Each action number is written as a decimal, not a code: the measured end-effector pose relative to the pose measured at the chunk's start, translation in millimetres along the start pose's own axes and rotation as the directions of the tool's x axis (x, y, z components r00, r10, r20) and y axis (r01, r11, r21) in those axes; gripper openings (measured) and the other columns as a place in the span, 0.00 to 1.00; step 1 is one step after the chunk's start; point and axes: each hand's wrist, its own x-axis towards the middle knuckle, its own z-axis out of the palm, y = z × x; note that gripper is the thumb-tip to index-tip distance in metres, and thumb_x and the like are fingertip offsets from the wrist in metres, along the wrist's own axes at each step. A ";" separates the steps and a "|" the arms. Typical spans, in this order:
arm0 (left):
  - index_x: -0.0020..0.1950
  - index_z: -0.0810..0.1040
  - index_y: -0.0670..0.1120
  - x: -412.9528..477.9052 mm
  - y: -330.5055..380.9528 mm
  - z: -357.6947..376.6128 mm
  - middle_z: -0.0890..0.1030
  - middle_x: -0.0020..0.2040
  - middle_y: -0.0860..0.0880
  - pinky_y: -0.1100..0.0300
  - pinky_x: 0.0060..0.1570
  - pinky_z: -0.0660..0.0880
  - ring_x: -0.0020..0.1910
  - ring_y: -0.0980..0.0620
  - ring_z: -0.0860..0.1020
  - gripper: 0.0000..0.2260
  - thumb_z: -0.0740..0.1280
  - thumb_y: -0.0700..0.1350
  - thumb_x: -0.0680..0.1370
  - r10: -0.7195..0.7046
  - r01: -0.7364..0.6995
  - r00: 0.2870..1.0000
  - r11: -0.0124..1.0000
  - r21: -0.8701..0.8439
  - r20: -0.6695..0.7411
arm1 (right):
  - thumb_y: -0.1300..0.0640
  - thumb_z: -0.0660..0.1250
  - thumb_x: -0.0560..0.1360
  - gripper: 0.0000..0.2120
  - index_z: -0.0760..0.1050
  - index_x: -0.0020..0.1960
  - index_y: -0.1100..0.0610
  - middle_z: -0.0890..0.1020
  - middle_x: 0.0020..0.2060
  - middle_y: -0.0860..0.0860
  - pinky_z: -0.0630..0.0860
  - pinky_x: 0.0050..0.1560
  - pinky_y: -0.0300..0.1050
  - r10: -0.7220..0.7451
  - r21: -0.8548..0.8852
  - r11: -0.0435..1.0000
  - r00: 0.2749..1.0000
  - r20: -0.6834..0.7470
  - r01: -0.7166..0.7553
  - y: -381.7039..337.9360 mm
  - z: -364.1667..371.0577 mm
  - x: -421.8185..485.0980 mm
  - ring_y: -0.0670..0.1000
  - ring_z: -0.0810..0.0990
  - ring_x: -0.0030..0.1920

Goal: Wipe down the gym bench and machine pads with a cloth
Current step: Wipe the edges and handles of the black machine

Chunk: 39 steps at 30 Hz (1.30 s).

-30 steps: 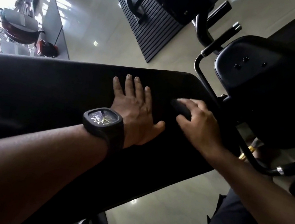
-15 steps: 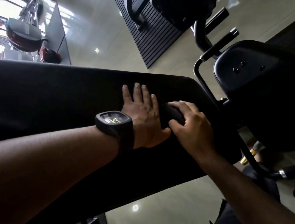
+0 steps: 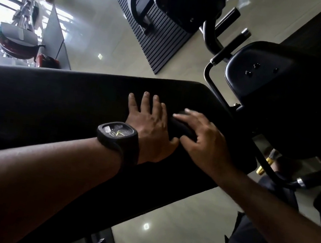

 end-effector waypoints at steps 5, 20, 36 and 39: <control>0.83 0.43 0.42 1.4 3.2 -1.3 0.42 0.83 0.38 0.30 0.75 0.39 0.81 0.35 0.39 0.43 0.48 0.70 0.80 0.009 -0.009 1.000 1.000 0.016 0.017 | 0.45 0.63 0.75 0.26 0.71 0.73 0.41 0.71 0.73 0.50 0.73 0.67 0.53 0.216 -0.127 0.968 0.976 -0.014 -0.216 41.0 -2.8 29.9 0.60 0.75 0.66; 0.83 0.42 0.44 0.3 4.6 2.8 0.41 0.83 0.38 0.31 0.75 0.39 0.81 0.36 0.37 0.45 0.47 0.73 0.78 0.074 -0.075 0.997 0.997 0.020 0.020 | 0.49 0.65 0.78 0.23 0.73 0.72 0.45 0.72 0.71 0.49 0.72 0.55 0.44 0.320 -0.128 0.932 0.935 -0.151 -0.340 62.7 -4.3 -23.4 0.59 0.76 0.63; 0.83 0.43 0.44 6.3 16.2 6.5 0.42 0.83 0.39 0.30 0.75 0.40 0.81 0.36 0.39 0.46 0.47 0.75 0.77 0.052 -0.052 0.999 0.998 0.020 -0.006 | 0.48 0.63 0.77 0.26 0.69 0.76 0.44 0.66 0.76 0.48 0.65 0.57 0.40 0.246 -0.095 0.961 0.960 -0.132 -0.259 34.1 2.6 -54.1 0.56 0.69 0.68; 0.83 0.44 0.45 5.2 17.1 5.0 0.43 0.83 0.40 0.32 0.76 0.40 0.81 0.38 0.39 0.46 0.46 0.75 0.76 0.044 -0.044 0.999 0.999 0.015 -0.011 | 0.47 0.61 0.72 0.29 0.73 0.73 0.43 0.71 0.74 0.47 0.71 0.63 0.45 0.075 -0.074 0.994 0.993 -0.093 -0.082 21.6 -0.2 -27.4 0.55 0.73 0.65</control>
